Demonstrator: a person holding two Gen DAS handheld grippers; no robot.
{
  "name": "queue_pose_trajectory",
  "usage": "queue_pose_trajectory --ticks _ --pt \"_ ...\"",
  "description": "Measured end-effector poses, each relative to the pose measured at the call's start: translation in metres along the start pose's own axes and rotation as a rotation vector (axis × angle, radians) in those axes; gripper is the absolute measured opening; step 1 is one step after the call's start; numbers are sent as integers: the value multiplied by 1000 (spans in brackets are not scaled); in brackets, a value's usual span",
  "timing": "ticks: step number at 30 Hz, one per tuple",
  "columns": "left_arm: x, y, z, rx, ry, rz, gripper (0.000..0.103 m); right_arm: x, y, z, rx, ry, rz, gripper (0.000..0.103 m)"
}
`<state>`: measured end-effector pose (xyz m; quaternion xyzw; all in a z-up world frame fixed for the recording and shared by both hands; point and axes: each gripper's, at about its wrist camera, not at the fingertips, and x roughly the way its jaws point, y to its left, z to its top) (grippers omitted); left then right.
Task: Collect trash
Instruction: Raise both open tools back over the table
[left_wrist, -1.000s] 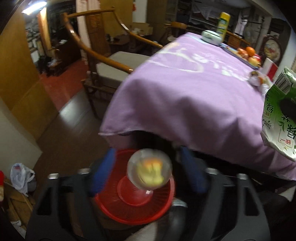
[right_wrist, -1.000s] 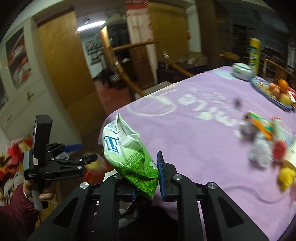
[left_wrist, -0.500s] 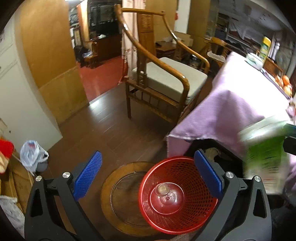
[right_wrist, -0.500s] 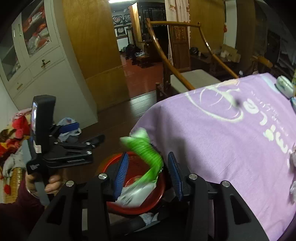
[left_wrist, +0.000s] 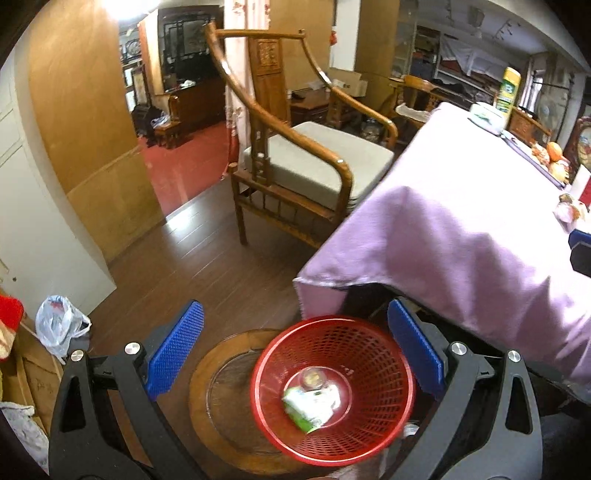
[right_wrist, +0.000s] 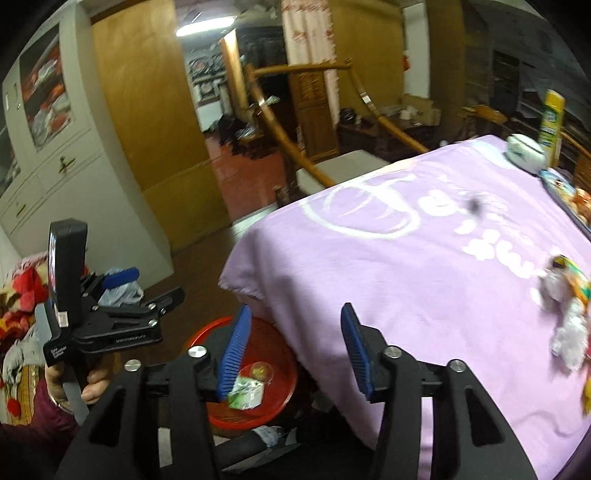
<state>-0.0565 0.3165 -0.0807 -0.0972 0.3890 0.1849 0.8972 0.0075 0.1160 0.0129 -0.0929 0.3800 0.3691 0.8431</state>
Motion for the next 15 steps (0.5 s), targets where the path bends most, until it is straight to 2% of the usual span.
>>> queue_pose_trajectory --ticks 8,15 --pt "-20 -67 8 108 -36 -85 96 -60 -61 -20 114 -147 -116 66" --pt "-40 -145 6 234 -54 -168 96 -118 -123 -57 240 -262 -205 71"
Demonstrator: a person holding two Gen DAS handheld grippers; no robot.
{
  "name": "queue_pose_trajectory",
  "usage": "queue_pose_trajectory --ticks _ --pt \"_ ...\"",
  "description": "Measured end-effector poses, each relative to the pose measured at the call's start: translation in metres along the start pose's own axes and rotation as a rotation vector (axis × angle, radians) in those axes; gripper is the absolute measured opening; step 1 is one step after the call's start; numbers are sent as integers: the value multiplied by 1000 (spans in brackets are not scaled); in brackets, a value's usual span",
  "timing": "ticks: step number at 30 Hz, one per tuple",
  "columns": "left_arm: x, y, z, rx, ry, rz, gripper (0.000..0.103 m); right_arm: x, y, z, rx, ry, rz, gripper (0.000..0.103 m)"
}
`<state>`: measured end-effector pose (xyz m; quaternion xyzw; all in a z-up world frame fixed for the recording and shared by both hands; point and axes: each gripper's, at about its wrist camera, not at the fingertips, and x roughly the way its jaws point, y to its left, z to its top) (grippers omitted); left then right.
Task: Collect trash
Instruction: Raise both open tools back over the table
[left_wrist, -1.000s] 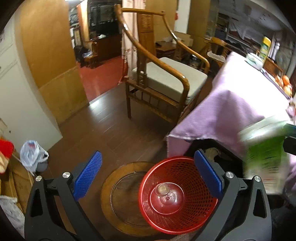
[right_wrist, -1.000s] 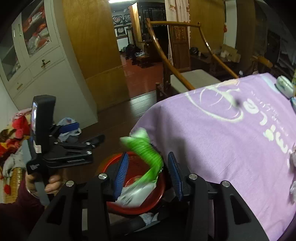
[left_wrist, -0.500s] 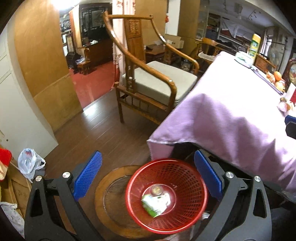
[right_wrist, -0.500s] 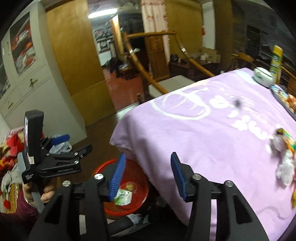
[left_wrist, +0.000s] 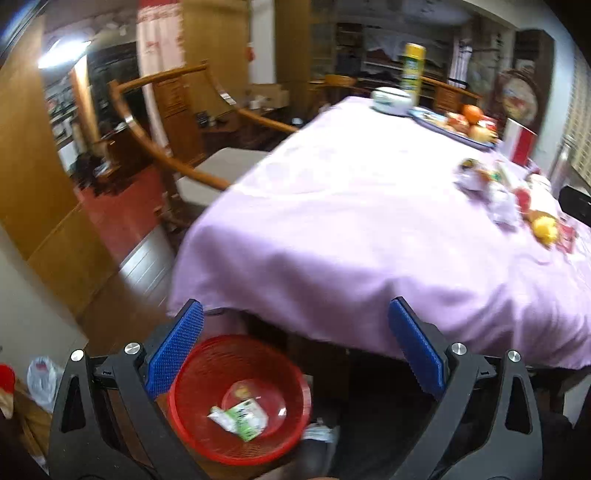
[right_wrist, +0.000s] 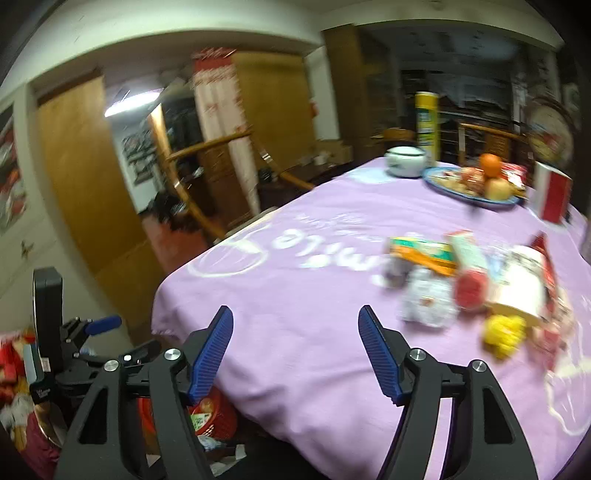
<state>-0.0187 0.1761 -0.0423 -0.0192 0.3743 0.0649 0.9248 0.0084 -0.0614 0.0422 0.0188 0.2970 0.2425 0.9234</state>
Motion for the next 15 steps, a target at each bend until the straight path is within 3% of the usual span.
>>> queue_pose_trajectory --ticks 8,15 --pt "1 -86 21 112 -18 -80 96 -39 -86 -26 167 -81 -93 75" --pt "27 -151 39 164 23 -166 96 -45 -147 -42 255 -88 -183 77"
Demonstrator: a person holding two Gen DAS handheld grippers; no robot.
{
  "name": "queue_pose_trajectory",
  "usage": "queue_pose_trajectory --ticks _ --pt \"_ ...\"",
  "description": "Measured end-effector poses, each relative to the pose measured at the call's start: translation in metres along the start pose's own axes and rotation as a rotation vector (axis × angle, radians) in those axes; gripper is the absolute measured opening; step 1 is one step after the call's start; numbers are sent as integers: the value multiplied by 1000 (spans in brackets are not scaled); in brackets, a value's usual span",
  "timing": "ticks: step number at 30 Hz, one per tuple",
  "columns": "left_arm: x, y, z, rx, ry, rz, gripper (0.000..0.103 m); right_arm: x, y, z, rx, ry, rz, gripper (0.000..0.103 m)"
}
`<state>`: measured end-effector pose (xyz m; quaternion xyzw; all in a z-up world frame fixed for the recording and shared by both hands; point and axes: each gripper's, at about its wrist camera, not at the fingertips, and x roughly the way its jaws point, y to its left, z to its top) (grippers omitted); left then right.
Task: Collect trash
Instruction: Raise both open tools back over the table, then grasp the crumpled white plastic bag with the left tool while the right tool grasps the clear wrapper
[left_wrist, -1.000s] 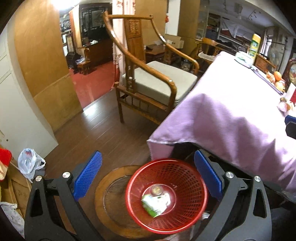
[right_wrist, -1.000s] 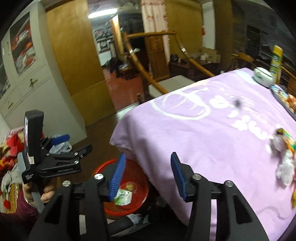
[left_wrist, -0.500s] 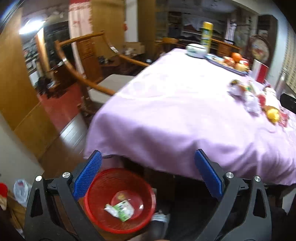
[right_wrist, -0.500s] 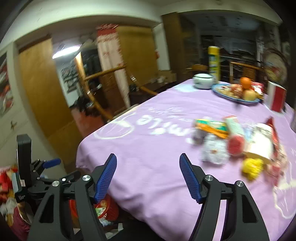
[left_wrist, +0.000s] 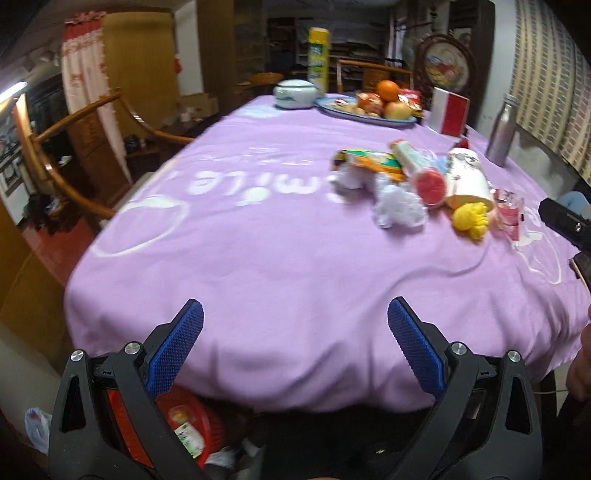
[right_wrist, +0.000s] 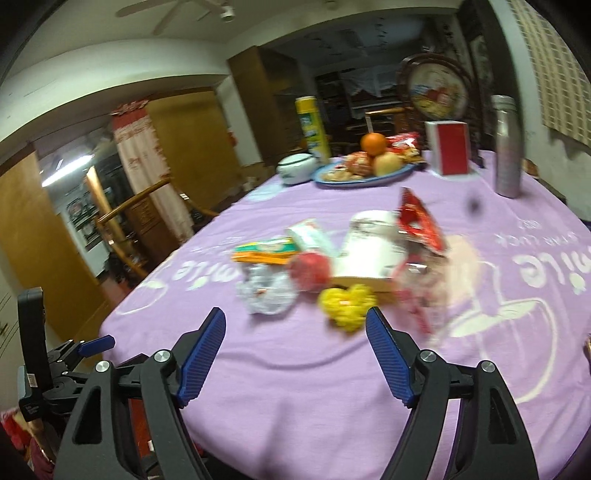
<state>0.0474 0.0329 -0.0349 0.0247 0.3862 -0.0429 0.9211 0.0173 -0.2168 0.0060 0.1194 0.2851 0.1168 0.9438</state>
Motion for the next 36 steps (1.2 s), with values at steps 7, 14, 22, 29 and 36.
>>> queue_pose_trajectory --ticks 7,14,22,29,36 --pt "40 -33 29 54 43 -51 96 18 -42 5 57 30 -95 78" --pt "84 -65 62 100 84 -103 96 33 -78 20 116 36 -154 82" --pt "125 -84 91 83 145 -151 96 47 -96 28 167 57 -126 82" --pt "131 -74 96 10 159 -273 50 60 -99 25 187 107 -163 82" --pt "99 -55 86 -6 88 -313 33 76 -82 25 88 160 -248 82"
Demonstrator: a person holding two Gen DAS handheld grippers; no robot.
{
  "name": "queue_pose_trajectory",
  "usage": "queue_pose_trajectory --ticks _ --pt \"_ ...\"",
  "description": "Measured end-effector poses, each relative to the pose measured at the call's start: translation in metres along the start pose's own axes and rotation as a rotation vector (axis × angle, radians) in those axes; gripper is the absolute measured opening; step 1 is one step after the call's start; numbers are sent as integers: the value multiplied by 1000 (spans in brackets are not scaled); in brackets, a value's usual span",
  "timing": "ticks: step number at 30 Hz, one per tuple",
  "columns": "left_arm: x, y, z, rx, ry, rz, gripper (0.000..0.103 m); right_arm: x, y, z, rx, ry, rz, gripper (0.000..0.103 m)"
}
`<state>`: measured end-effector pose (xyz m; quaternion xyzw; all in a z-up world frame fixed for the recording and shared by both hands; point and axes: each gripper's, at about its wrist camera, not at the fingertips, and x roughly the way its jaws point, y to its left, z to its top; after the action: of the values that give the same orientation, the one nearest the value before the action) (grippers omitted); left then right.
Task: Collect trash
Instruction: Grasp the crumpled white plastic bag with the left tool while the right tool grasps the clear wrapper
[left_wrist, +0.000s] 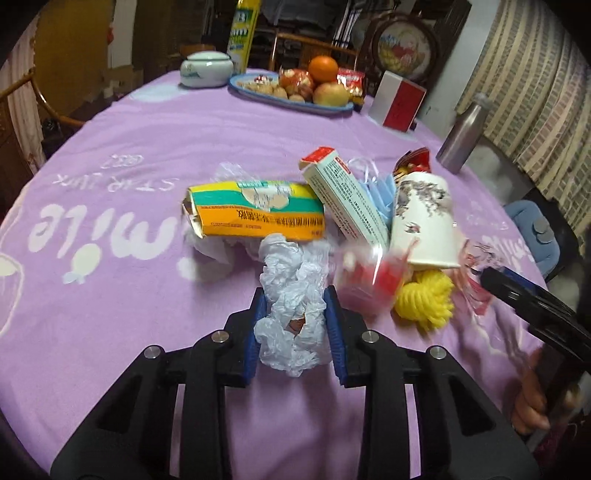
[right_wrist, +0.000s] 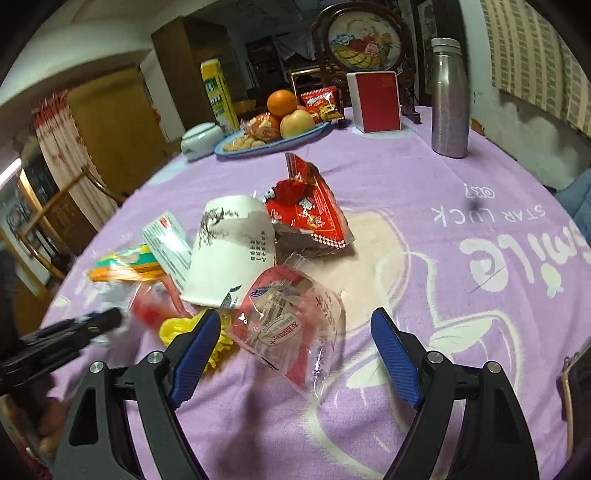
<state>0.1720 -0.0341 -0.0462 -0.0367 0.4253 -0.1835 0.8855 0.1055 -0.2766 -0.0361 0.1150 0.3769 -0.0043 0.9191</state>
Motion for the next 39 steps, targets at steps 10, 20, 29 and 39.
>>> queue_pose_trajectory --ticks 10,20,29,39 --pt "-56 -8 -9 12 -88 -84 32 -17 -10 -7 60 -56 30 17" --pt "-107 -4 -10 -9 -181 -97 32 -47 -14 -10 56 -110 35 16" --pt "-129 29 -28 -67 -206 15 32 -48 -22 -15 76 -97 -7 18" --pt "-128 51 -43 -120 -191 48 32 -17 -21 -20 81 -3 -23 59"
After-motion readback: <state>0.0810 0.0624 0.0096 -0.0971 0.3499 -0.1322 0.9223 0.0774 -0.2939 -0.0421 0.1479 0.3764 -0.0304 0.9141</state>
